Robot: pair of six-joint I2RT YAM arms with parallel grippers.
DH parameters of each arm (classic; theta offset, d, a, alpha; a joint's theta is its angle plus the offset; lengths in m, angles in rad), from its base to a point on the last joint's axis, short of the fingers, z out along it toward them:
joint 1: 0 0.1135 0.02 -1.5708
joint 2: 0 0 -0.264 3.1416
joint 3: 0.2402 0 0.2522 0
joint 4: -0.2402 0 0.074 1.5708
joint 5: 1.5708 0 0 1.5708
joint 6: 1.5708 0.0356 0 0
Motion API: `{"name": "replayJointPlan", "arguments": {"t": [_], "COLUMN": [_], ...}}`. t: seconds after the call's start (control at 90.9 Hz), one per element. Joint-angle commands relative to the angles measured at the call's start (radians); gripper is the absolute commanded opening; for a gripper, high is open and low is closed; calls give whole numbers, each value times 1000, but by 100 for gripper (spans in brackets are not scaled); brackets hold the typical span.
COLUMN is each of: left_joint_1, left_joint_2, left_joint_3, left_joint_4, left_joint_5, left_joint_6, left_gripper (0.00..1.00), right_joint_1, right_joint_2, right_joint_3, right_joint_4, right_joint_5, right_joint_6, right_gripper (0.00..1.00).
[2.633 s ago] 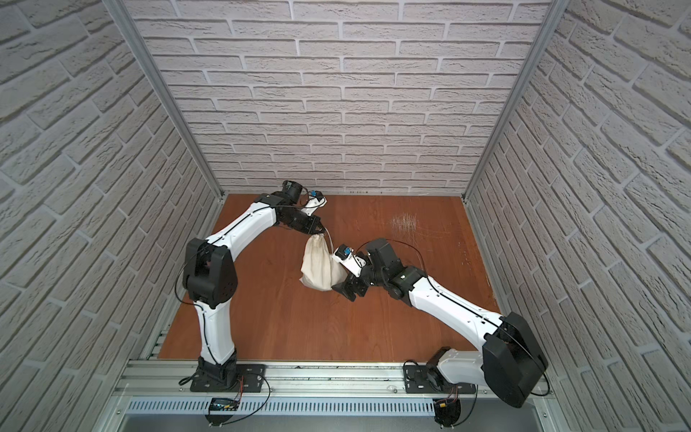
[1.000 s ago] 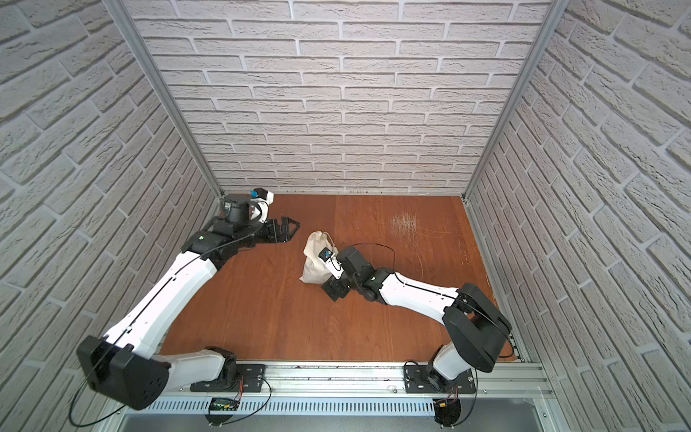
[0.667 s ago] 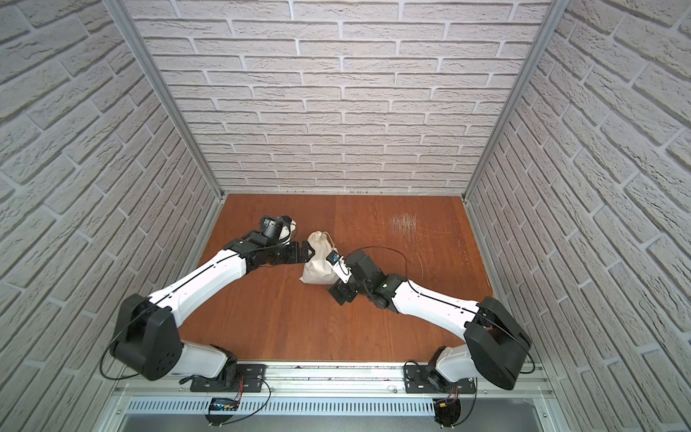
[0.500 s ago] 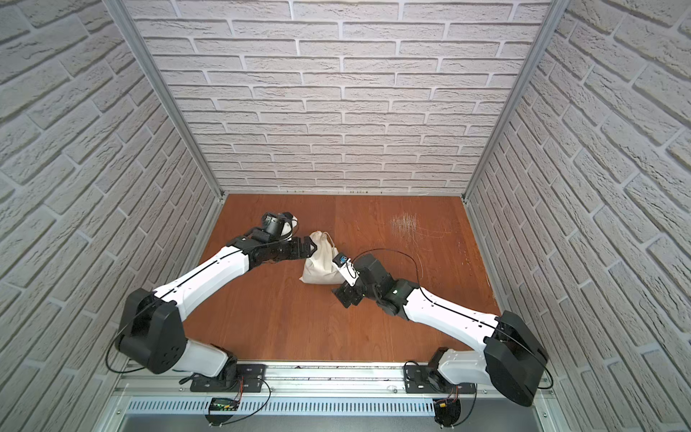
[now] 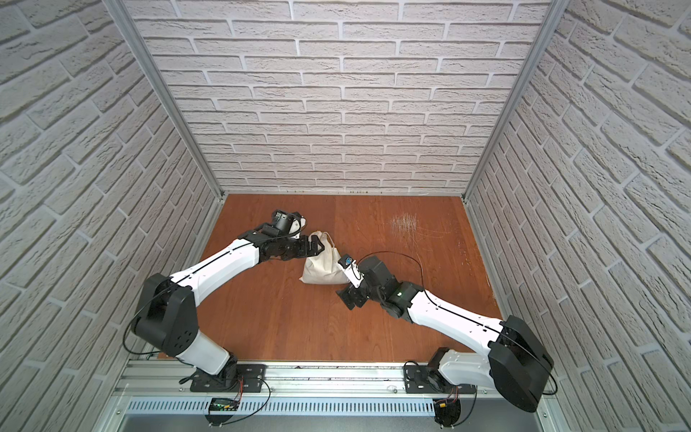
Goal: Close the soil bag
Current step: Adjust the soil bag at the center of the board, then pick up the soil bag from the center of the board.
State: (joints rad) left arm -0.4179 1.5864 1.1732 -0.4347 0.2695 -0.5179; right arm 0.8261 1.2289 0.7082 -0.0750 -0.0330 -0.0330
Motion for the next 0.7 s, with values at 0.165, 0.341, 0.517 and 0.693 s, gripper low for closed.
{"name": "replayJointPlan", "arguments": {"t": [0.165, 0.341, 0.517, 0.693], "left_joint_1": [-47, -65, -66, -66], "left_joint_2": [78, 85, 93, 108], "left_joint_3": [28, -7, -38, -63], "left_joint_4": [-31, -5, 26, 57], "left_joint_5": [28, 16, 44, 83], "left_joint_6": [1, -10, -16, -20], "left_gripper": [98, 98, 91, 53], "right_joint_1": [-22, -83, -152, -242], "right_joint_2": [-16, -32, -48, -20], "right_joint_3": [-21, -47, -57, -34], "right_joint_4": [29, 53, 69, 59], "right_joint_5": [-6, -62, -136, -244], "right_joint_6": [31, 71, 136, 269], "right_gripper": [95, 96, 96, 96]}}
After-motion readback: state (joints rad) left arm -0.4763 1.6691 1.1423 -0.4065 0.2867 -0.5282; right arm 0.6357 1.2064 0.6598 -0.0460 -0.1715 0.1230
